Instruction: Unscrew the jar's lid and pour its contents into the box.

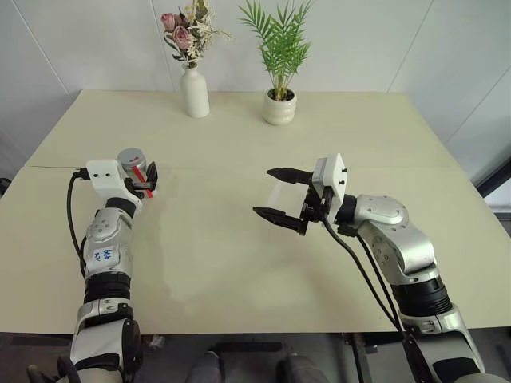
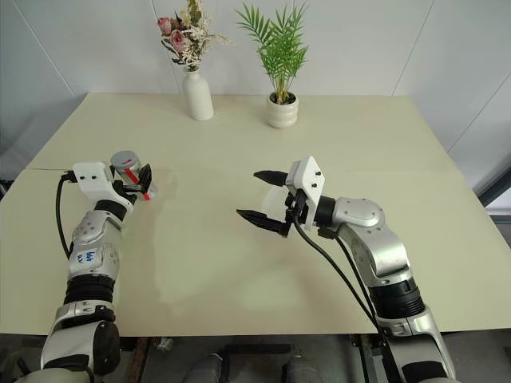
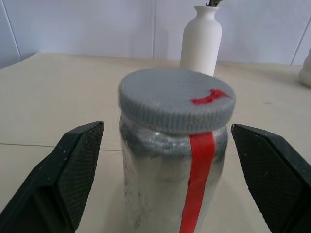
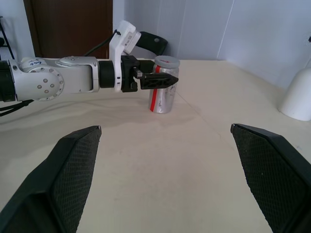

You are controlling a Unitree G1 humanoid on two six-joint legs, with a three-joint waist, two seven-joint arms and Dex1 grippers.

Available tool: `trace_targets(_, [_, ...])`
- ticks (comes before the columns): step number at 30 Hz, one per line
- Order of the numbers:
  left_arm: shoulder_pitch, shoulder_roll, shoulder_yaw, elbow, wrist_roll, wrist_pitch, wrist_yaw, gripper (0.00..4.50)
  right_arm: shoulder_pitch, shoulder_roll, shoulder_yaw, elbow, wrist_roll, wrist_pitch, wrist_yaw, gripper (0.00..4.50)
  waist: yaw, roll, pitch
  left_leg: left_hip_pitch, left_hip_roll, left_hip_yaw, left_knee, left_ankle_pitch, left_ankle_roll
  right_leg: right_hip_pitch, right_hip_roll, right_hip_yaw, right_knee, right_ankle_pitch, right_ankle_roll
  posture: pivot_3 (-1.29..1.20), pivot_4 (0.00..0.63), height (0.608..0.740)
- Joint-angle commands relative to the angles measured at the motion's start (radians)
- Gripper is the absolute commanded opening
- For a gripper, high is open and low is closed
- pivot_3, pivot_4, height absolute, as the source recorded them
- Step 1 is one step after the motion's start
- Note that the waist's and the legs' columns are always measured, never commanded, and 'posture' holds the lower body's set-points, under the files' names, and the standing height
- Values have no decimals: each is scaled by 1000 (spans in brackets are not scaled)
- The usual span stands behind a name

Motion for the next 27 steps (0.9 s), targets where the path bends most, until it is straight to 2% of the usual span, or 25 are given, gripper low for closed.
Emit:
trace_targets(1, [-33,17,-9,19,17,-40,1,4469,2,8,-25,-55,23,0,-16,4500,0,0,0,0,0,0,0,0,0,0,0,0,0,0,0,0,150,740])
trace_targets(13, [-37,8,-20,34,47,-74,78,4469,8,14,-17,-60,32,5,-21,4500,0,0,0,0,0,0,0,0,0,0,0,0,0,0,0,0,150,740])
trace_targets(16, [-34,9,-21,32,58,-73,104,3870,9,18,-16,-57,32,4,-19,4500,0,0,0,0,0,0,0,0,0,0,0,0,0,0,0,0,150,740])
trace_targets(20, [-35,8,-22,43,63,-74,115,2623,11,20,-15,-54,30,2,-16,4500,0,0,0,0,0,0,0,0,0,0,0,0,0,0,0,0,150,740])
trace_targets(27, [-40,7,-20,64,65,-75,120,2585,10,19,-16,-53,29,-1,-13,4500,0,0,0,0,0,0,0,0,0,0,0,0,0,0,0,0,150,740])
